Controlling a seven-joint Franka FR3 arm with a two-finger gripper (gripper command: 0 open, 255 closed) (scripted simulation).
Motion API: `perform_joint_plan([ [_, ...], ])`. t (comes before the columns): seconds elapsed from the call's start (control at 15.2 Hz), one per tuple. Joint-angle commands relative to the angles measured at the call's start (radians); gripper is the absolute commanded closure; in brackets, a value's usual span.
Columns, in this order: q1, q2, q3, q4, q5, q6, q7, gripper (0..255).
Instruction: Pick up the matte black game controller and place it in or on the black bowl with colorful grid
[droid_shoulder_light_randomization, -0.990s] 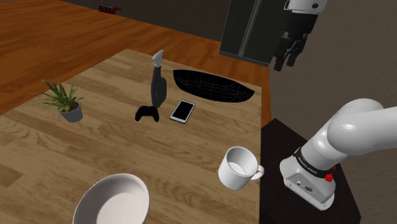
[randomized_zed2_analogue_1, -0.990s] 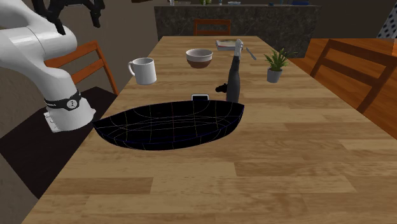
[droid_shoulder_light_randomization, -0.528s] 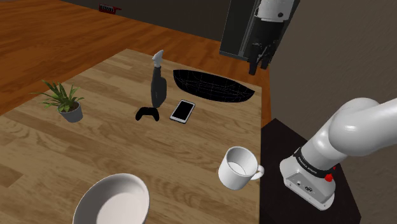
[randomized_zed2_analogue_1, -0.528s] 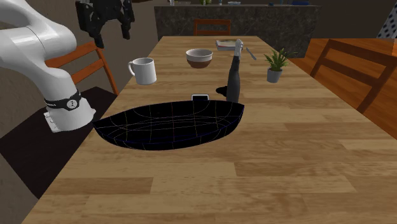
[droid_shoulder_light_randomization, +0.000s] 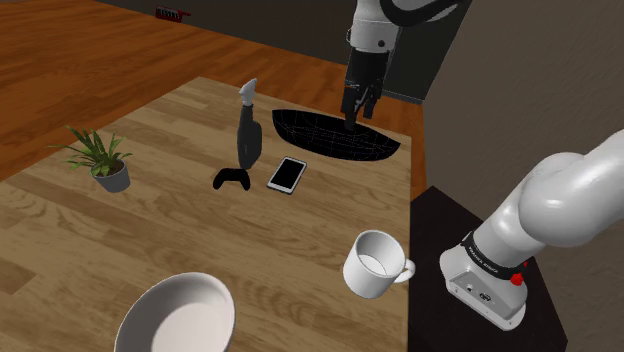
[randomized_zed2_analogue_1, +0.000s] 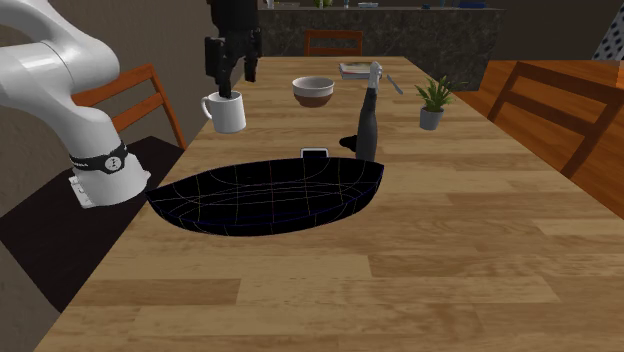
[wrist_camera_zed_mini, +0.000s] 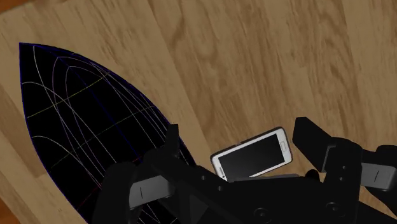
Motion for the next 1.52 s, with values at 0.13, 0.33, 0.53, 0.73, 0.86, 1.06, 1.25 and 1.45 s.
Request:
perform_joint_plan([
  [0.13, 0.023, 0.141, 0.040, 0.088, -0.019, 0.059, 0.004, 0],
  [0.33, 0.043, 0.247, 0.069, 0.163, -0.043, 0.093, 0.012, 0],
  [0.53, 0.066, 0.354, 0.094, 0.246, -0.075, 0.118, 0.023, 0],
  [0.73, 0.094, 0.462, 0.114, 0.339, -0.112, 0.132, 0.035, 0],
  [0.86, 0.116, 0.535, 0.124, 0.406, -0.140, 0.136, 0.042, 0],
  [1.06, 0.155, 0.645, 0.135, 0.516, -0.182, 0.134, 0.051, 0],
  [1.25, 0.201, 0.758, 0.141, 0.639, -0.224, 0.120, 0.056, 0],
  [1.45, 0.251, 0.870, 0.143, 0.773, -0.263, 0.096, 0.054, 0],
])
